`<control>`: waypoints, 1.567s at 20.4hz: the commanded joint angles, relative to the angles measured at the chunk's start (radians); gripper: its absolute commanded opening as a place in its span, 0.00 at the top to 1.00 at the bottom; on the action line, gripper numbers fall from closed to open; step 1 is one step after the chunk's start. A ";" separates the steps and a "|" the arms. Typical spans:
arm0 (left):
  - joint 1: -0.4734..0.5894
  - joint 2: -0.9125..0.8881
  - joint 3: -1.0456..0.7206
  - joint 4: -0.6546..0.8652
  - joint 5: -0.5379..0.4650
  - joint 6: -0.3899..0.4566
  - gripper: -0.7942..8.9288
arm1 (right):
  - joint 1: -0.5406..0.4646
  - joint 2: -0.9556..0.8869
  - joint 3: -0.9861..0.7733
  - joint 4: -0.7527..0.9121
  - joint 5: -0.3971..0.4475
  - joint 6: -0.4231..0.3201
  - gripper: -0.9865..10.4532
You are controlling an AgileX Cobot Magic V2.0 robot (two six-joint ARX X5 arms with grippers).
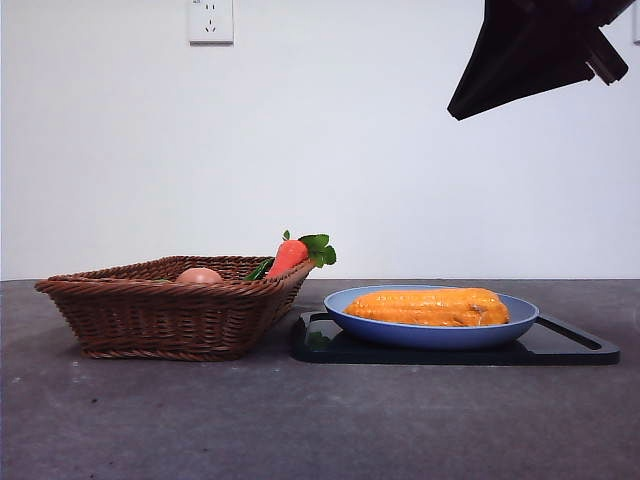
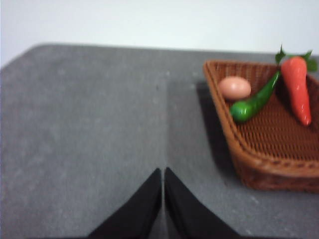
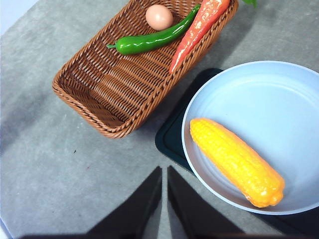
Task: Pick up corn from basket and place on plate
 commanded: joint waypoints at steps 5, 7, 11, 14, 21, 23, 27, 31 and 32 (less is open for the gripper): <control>0.003 -0.014 -0.011 -0.052 -0.001 -0.004 0.91 | 0.005 0.008 0.008 0.018 0.000 0.006 0.91; 0.003 -0.014 -0.011 -0.052 -0.001 -0.004 0.91 | 0.005 0.008 0.008 0.025 0.000 0.006 0.91; 0.003 -0.014 -0.011 -0.052 -0.001 -0.004 0.91 | 0.005 0.008 0.008 0.047 0.000 0.006 0.91; 0.003 -0.014 -0.011 -0.052 -0.001 -0.004 0.91 | 0.005 0.008 0.008 0.058 0.000 0.006 0.91; 0.003 -0.014 -0.011 -0.052 -0.001 -0.004 0.91 | -0.014 -0.004 0.006 0.085 0.142 -0.116 0.91; 0.003 -0.014 -0.011 -0.052 -0.001 -0.004 0.91 | -0.050 -0.046 -0.017 0.134 0.243 -0.160 0.91; 0.003 -0.014 -0.011 -0.053 -0.001 -0.004 0.91 | -0.167 -0.255 -0.239 0.397 0.235 -0.152 0.91; 0.003 -0.014 -0.011 -0.053 -0.001 -0.004 0.91 | -0.333 -0.540 -0.493 0.528 0.237 -0.116 0.91; 0.003 -0.014 -0.011 -0.053 -0.001 -0.004 0.91 | -0.366 -0.603 -0.541 0.529 0.238 -0.117 0.91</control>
